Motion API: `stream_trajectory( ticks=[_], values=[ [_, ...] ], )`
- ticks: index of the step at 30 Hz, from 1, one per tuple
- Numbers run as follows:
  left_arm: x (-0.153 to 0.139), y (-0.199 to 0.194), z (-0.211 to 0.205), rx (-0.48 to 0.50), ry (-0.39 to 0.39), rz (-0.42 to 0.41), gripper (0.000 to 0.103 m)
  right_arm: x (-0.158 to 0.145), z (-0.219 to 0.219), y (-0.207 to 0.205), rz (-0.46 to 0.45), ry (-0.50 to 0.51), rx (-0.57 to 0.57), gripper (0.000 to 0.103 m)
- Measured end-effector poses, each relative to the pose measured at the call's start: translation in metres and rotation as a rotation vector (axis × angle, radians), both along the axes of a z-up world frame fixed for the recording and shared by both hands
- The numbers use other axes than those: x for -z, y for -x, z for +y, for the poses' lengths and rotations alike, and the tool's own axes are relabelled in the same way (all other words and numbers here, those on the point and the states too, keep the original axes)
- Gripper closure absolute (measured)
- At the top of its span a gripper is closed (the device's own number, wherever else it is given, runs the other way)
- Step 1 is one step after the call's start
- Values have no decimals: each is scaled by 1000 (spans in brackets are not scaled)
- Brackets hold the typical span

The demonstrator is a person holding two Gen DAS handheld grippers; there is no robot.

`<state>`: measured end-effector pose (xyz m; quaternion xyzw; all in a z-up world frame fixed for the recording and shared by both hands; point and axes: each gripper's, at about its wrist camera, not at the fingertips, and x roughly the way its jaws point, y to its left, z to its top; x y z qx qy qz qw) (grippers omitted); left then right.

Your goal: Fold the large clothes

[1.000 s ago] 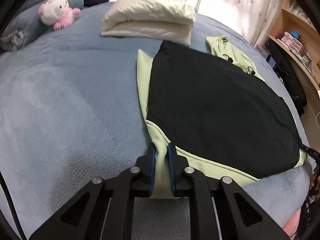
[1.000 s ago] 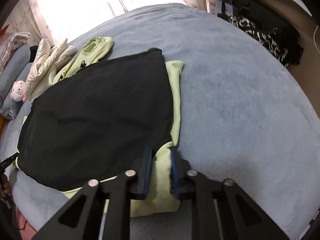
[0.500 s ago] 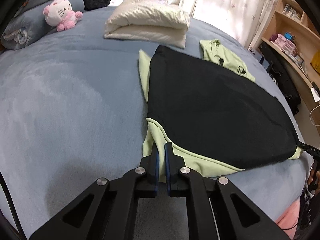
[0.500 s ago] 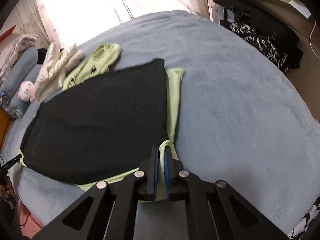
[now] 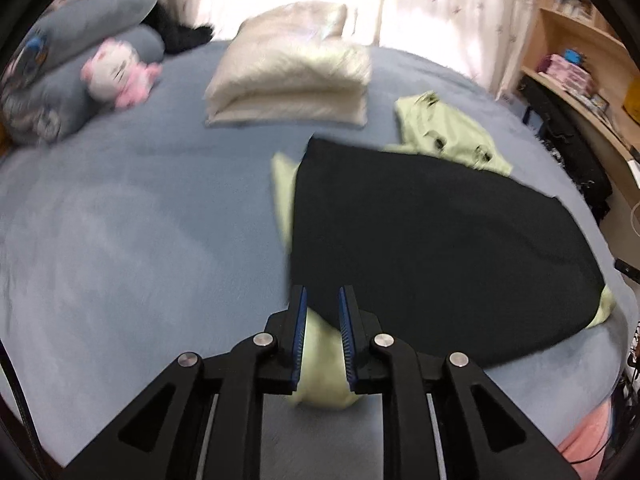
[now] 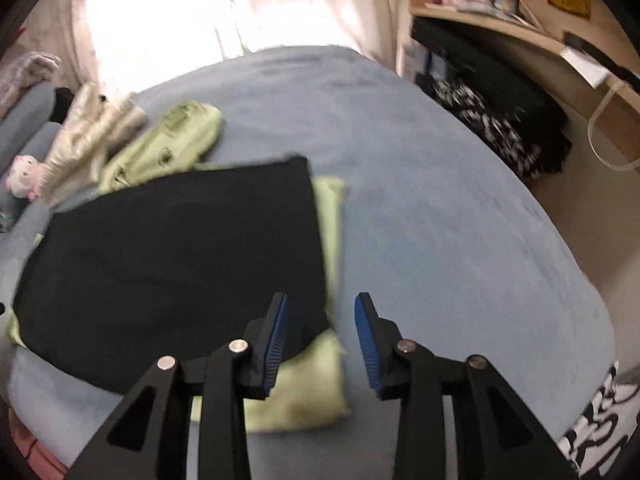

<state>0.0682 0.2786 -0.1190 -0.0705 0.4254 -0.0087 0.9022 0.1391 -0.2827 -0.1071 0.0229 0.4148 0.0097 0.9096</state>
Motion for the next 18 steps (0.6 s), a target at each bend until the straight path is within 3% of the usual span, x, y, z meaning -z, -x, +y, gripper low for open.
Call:
stream_trajectory(
  ticks=[3,9,13,18],
  values=[
    [-7,-28,-26,85,8,-13,88,1,32,-26,13,-58,-88,68],
    [7,-77,-96,292,54,37,88,27,99,-69,83,-154,-232,68],
    [32,-104,-141,411,51,105,89,51,135,-87,135,-135,-304,68],
    [55,-137,-171,433,-17,151,89,72,160,-116,160,-94,-336,68]
  ],
)
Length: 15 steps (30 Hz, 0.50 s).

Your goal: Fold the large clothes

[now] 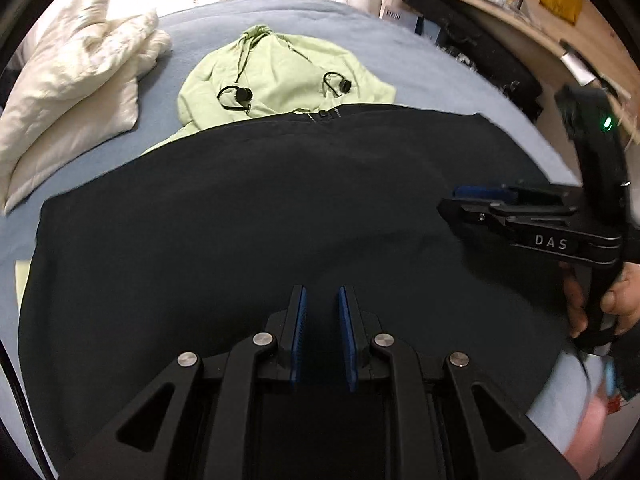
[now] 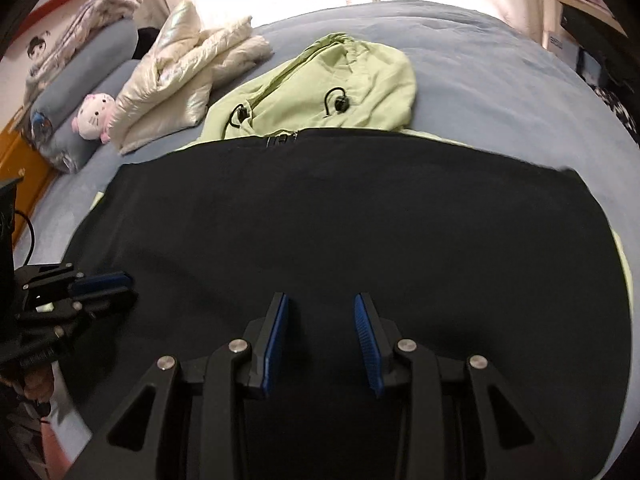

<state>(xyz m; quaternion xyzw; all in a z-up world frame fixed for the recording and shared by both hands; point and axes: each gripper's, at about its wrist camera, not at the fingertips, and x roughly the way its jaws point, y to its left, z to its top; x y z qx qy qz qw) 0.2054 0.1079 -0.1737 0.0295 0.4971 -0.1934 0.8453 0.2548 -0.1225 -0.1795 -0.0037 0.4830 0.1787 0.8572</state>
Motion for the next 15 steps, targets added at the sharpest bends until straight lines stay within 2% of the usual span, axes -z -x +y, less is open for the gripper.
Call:
stream_trajectory(
  ticks=[4,15],
  values=[
    [3,-29,-2,-41,-7,8,89,2,7,-32,-3,13,17,68],
    [6,-105,24,-246,-72,-87,89,6,17,-102,-42,38,59,68]
  ],
)
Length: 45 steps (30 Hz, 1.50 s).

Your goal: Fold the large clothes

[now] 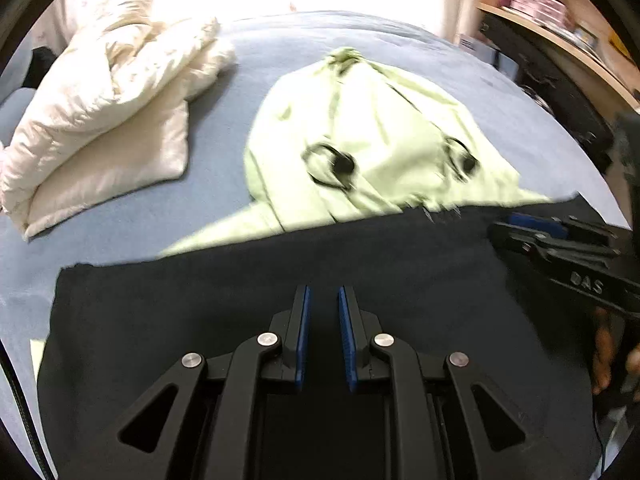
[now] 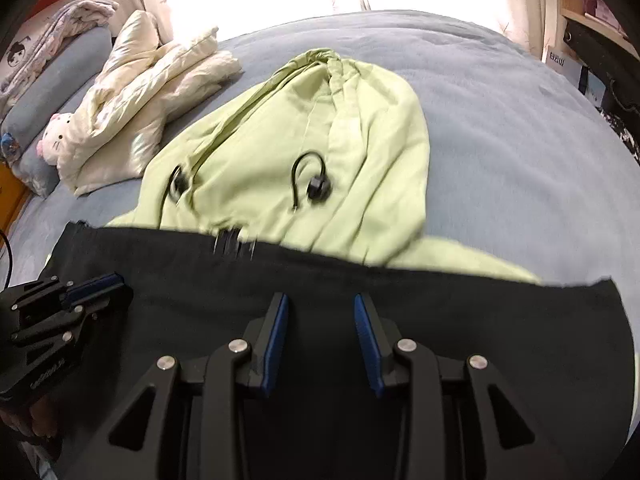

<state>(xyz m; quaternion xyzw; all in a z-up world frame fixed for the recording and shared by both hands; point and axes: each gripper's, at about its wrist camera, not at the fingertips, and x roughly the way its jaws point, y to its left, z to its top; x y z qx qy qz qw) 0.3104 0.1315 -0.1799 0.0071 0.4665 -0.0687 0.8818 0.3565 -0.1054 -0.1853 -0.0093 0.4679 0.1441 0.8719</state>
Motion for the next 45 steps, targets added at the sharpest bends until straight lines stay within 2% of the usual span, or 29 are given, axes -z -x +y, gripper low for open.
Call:
stream_trajectory(
  ticks=[4,7,9,14,16,17,22,26,29,33,36,38,41,42,43,44,45],
  values=[
    [-8,-20,5,-30,-7,8,89,-7,-3,-10,13,-17,-8,68],
    [-16,-31,12,-28,9,26,89,-21,-8,-12,-5,-13,-6,68],
    [-24,-37,14,-24,-1,35,87,-34,-14,-15,-4,-46,-4,68],
    [-48,-55,12,-9,-44,31,61,-64,-27,-32,-3,-51,7,67],
    [-55,-65,12,4,-52,34,54,-71,-30,-42,-8,-35,17,58],
    [-57,-70,13,10,-53,35,53,-74,-31,-49,-12,-33,23,54],
    [-54,-109,15,10,-5,75,53,-81,-40,-88,3,-95,71,53],
    [-37,-139,15,-11,3,113,53,-69,-44,-120,35,-116,102,53],
    [-18,-159,15,-19,14,170,53,-49,-45,-147,91,-135,134,53],
    [1,-173,13,-13,23,204,53,-24,-46,-173,153,-175,159,53],
    [7,-180,11,-3,-5,187,39,-10,-45,-187,168,-177,183,53],
    [10,-184,11,-16,-39,175,22,-4,-45,-196,174,-186,199,53],
    [12,-189,12,-27,-27,171,21,-3,-46,-204,149,-218,218,53],
    [11,-189,11,-30,-25,166,23,-4,-46,-206,142,-229,217,53],
    [9,-188,11,-27,-16,156,41,-5,-44,-207,138,-235,213,54],
    [5,-186,10,-10,14,144,83,-6,-41,-208,130,-230,207,66],
    [2,-186,9,-10,28,143,99,-9,-38,-207,126,-221,195,89]
  ],
)
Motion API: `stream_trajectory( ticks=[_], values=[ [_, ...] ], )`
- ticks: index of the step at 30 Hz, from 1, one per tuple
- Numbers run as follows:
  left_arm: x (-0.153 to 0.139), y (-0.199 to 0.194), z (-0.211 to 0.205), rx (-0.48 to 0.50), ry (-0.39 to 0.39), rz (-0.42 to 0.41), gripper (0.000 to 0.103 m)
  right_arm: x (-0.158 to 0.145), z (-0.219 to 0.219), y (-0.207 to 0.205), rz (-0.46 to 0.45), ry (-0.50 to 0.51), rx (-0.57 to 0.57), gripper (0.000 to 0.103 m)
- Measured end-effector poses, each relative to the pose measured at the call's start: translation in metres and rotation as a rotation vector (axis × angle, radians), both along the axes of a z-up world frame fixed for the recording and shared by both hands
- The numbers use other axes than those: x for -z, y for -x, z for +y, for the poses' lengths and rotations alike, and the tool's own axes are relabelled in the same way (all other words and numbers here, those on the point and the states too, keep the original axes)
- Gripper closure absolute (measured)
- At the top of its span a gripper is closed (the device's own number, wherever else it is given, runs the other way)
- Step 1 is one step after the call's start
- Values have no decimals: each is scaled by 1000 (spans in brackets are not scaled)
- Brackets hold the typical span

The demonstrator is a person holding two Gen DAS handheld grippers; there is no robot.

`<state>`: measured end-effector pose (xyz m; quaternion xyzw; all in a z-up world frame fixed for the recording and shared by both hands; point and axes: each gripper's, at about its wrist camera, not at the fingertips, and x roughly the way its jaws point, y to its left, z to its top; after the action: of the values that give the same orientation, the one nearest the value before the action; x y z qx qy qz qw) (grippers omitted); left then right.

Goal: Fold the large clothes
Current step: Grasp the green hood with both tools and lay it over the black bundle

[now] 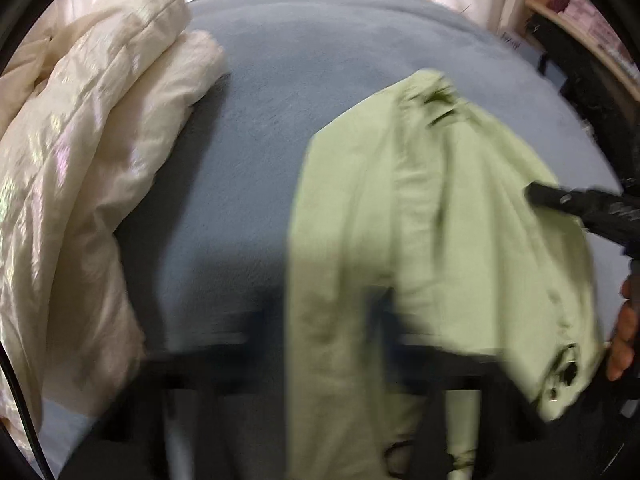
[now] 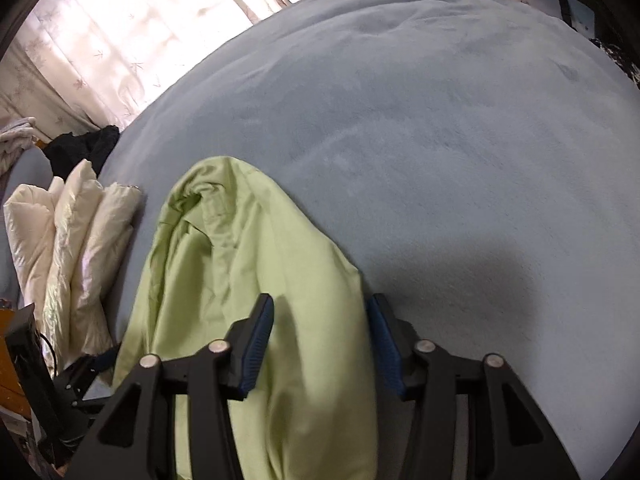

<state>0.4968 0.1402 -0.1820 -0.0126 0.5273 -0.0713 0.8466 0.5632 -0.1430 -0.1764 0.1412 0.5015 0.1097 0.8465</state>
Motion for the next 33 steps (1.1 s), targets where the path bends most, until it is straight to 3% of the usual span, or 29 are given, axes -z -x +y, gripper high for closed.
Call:
stream_trajectory(
  ticks=[4,10,14,18,20,23,26,29,33],
  values=[
    [-23,13,-4,-40,-15,-53,100,-27,11,20,-102,11,-54,99],
    [-94,82,10,-41,13,-221,102,-85,3,78,-247,-54,-106,100],
    [-127,148,32,-15,58,-312,102,-125,-9,149,-373,-92,-165,100],
    [-129,221,59,6,110,-294,102,-129,-28,234,-430,-69,-221,98],
    [-118,256,70,12,121,-238,101,-114,-34,268,-403,-16,-247,97],
    [-100,301,87,6,97,-149,101,-82,-44,301,-291,84,-251,79],
    [-81,331,97,-21,100,-62,101,-41,-53,335,-174,174,-229,78],
    [-73,351,106,-46,114,-17,101,-24,-63,360,-122,160,-199,78],
    [-81,378,105,-47,136,-18,100,-30,-69,385,-114,104,-162,78]
  ],
)
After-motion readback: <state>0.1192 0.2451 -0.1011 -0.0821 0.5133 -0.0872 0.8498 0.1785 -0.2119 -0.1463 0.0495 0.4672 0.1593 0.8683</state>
